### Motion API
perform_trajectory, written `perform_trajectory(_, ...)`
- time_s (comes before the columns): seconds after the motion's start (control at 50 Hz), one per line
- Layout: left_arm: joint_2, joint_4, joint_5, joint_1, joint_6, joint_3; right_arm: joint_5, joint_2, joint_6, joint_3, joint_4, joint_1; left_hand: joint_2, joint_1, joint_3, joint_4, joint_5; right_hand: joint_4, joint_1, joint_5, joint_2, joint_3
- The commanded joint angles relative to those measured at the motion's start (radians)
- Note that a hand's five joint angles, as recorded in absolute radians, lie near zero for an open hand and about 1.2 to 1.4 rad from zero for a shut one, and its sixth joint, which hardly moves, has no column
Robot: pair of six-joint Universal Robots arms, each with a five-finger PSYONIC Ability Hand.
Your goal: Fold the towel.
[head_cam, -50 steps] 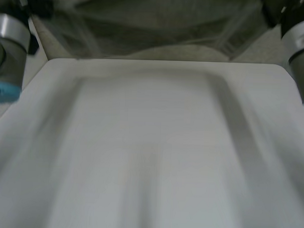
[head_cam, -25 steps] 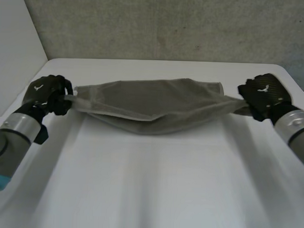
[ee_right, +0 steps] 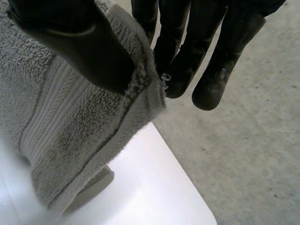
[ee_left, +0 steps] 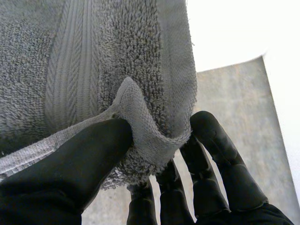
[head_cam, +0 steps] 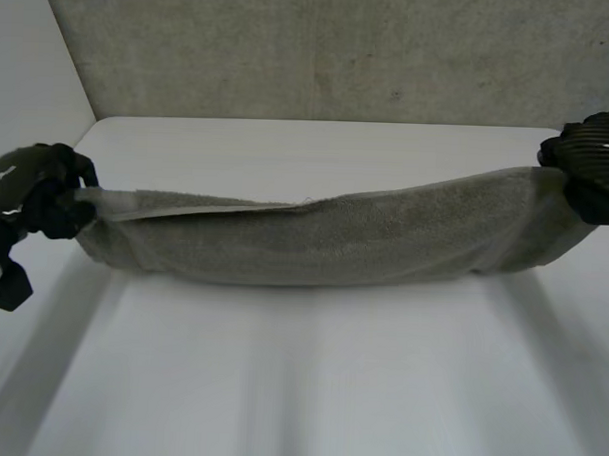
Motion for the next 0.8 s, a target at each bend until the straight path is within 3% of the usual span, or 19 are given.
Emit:
perform_trajectory(0.02,-0.27,0.022,-0.038,-0.077,0.0,0.15,0.033,0.238,-0.02,-0.155,-0.022,0.087,-0.09,0.002,-0.157,-0.122,-0.234,0.064,0.067,0.06,0.087,0.062)
perform_trajectory(0.1,-0.457,-0.004,-0.129,-0.108,0.002,0.299,0.108,0.399,-0.027,-0.276,-0.022,0.125,-0.09,0.002,-0.157,-0.122,-0.234,0.064,0.067,0.06,0.087,0.062)
perform_trajectory(0.26,-0.679,-0.085,-0.235,-0.151,0.023,0.551,0.203,0.634,-0.029,-0.458,-0.028,0.187,-0.09,0.002,-0.157,-0.122,-0.234,0.064,0.067,0.06,0.087,0.062)
perform_trajectory(0.46,-0.834,-0.126,-0.315,-0.187,0.025,0.761,0.295,0.792,-0.027,-0.607,-0.048,0.239,-0.104,-0.012,-0.171,-0.137,-0.248,0.033,0.036,0.029,0.056,0.031)
perform_trajectory(0.48,-0.846,-0.137,-0.315,-0.198,0.025,0.78,0.312,0.804,-0.026,-0.618,-0.061,0.244,-0.631,-0.538,-0.697,-0.663,-0.774,-0.468,-0.465,-0.471,-0.444,-0.469)
perform_trajectory(0.5,-0.846,-0.137,-0.315,-0.198,0.025,0.78,0.312,0.804,-0.026,-0.618,-0.061,0.244,-0.636,-0.544,-0.702,-0.668,-0.78,-0.473,-0.47,-0.476,-0.449,-0.474)
perform_trajectory(0.52,-0.851,-0.159,-0.318,-0.206,0.025,0.79,0.336,0.813,-0.024,-0.626,-0.076,0.248,-1.15,-1.058,-1.217,-1.183,-1.294,-0.914,-0.911,-0.918,-0.891,-0.916)
perform_trajectory(0.54,-0.851,-0.159,-0.318,-0.206,0.025,0.79,0.375,0.82,-0.026,-0.632,-0.093,0.251,-1.156,-1.063,-1.222,-1.188,-1.299,-1.158,-1.155,-1.162,-1.135,-1.16)
perform_trajectory(0.56,-0.851,-0.175,-0.319,-0.214,0.026,0.795,0.375,0.82,-0.026,-0.632,-0.093,0.251,-1.312,-1.22,-1.378,-1.344,-1.456,-1.158,-1.155,-1.162,-1.135,-1.16)
perform_trajectory(0.64,-0.834,-0.197,-0.313,-0.224,0.025,0.787,0.481,0.814,-0.021,-0.64,-0.12,0.263,-1.302,-1.21,-1.369,-1.335,-1.446,-1.158,-1.155,-1.162,-1.135,-1.16)
perform_trajectory(0.76,-0.774,-0.206,-0.315,-0.226,0.025,0.755,0.524,0.798,-0.014,-0.603,-0.117,0.271,-1.305,-1.213,-1.372,-1.337,-1.449,-1.158,-1.155,-1.162,-1.135,-1.16)
perform_trajectory(0.8,-0.707,-0.203,-0.313,-0.22,0.025,0.683,0.527,0.722,-0.015,-0.536,-0.113,0.28,-1.302,-1.21,-1.369,-1.335,-1.446,-1.158,-1.155,-1.162,-1.135,-1.16)
